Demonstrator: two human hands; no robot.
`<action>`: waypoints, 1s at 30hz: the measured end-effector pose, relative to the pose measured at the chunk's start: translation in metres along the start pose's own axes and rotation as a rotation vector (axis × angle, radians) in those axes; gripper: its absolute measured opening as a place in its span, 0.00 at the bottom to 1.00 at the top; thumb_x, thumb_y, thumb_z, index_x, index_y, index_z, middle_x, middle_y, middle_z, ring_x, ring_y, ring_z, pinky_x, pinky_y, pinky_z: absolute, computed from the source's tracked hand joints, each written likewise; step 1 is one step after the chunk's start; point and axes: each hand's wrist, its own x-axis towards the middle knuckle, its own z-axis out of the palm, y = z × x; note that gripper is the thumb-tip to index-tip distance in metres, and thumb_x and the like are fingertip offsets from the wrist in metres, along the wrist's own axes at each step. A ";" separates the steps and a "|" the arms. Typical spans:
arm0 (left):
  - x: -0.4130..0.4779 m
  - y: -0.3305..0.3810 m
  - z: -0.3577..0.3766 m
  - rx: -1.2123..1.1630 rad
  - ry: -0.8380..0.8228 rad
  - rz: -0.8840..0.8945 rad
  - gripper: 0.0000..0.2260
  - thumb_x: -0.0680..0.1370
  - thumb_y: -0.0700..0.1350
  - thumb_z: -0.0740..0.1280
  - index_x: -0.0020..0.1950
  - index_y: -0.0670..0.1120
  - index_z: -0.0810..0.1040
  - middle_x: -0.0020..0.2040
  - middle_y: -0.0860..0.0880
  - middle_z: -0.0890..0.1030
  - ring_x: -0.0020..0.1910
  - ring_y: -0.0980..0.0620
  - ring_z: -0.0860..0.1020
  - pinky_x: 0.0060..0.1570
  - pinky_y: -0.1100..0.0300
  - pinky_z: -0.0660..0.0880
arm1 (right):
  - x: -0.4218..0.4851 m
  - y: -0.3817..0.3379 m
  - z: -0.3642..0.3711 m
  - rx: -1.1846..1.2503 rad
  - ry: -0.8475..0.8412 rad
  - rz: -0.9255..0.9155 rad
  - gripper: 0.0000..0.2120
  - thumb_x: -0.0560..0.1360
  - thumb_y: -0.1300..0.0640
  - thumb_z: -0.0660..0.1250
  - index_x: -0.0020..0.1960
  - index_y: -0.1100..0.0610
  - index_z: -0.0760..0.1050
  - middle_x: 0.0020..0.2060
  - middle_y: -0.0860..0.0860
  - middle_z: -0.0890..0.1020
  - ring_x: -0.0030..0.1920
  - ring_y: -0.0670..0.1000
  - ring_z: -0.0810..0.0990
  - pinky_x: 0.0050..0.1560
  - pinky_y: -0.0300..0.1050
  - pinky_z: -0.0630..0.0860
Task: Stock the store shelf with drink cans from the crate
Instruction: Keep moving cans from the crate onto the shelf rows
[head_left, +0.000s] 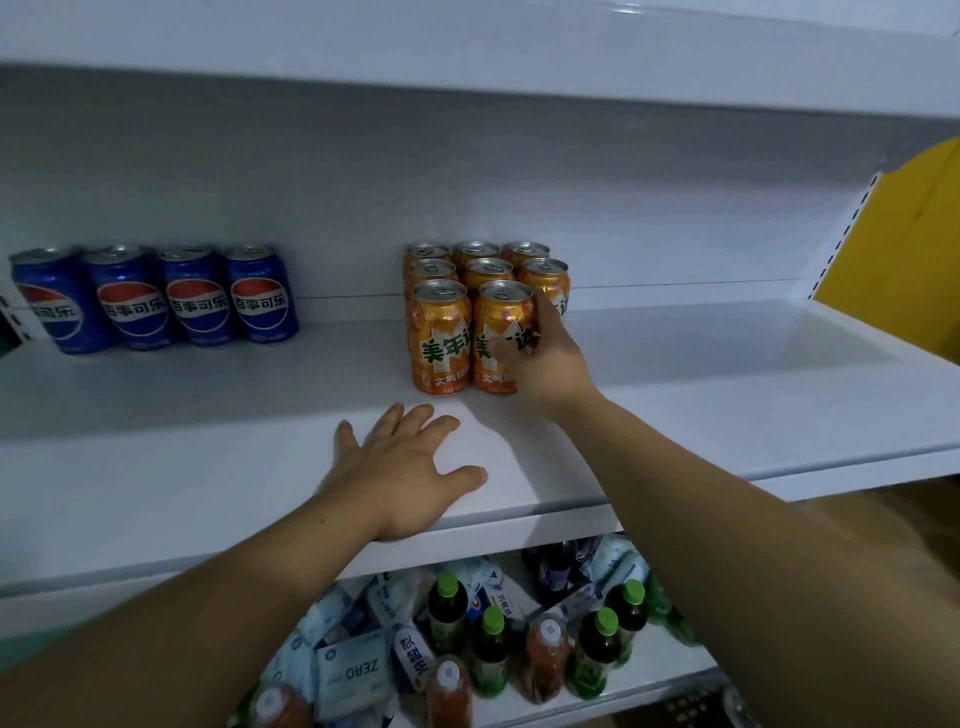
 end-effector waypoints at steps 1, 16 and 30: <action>0.000 0.000 0.000 -0.001 -0.002 -0.001 0.33 0.75 0.71 0.48 0.77 0.61 0.47 0.79 0.57 0.44 0.77 0.53 0.41 0.72 0.38 0.39 | 0.000 -0.001 0.001 -0.002 0.001 0.007 0.31 0.76 0.49 0.68 0.75 0.47 0.58 0.67 0.49 0.74 0.65 0.55 0.74 0.61 0.50 0.72; -0.012 0.043 -0.018 -0.060 -0.019 0.156 0.32 0.76 0.66 0.56 0.77 0.53 0.56 0.78 0.52 0.54 0.76 0.50 0.55 0.72 0.41 0.53 | -0.092 -0.010 -0.132 -0.574 -0.069 0.377 0.37 0.77 0.38 0.62 0.78 0.54 0.54 0.75 0.55 0.64 0.71 0.59 0.67 0.67 0.50 0.66; -0.089 0.273 0.051 0.004 -0.202 0.913 0.33 0.75 0.61 0.64 0.76 0.50 0.60 0.76 0.49 0.62 0.73 0.48 0.62 0.69 0.50 0.65 | -0.298 0.011 -0.284 -0.910 0.129 0.867 0.33 0.78 0.40 0.60 0.76 0.55 0.59 0.73 0.55 0.66 0.71 0.57 0.67 0.67 0.52 0.69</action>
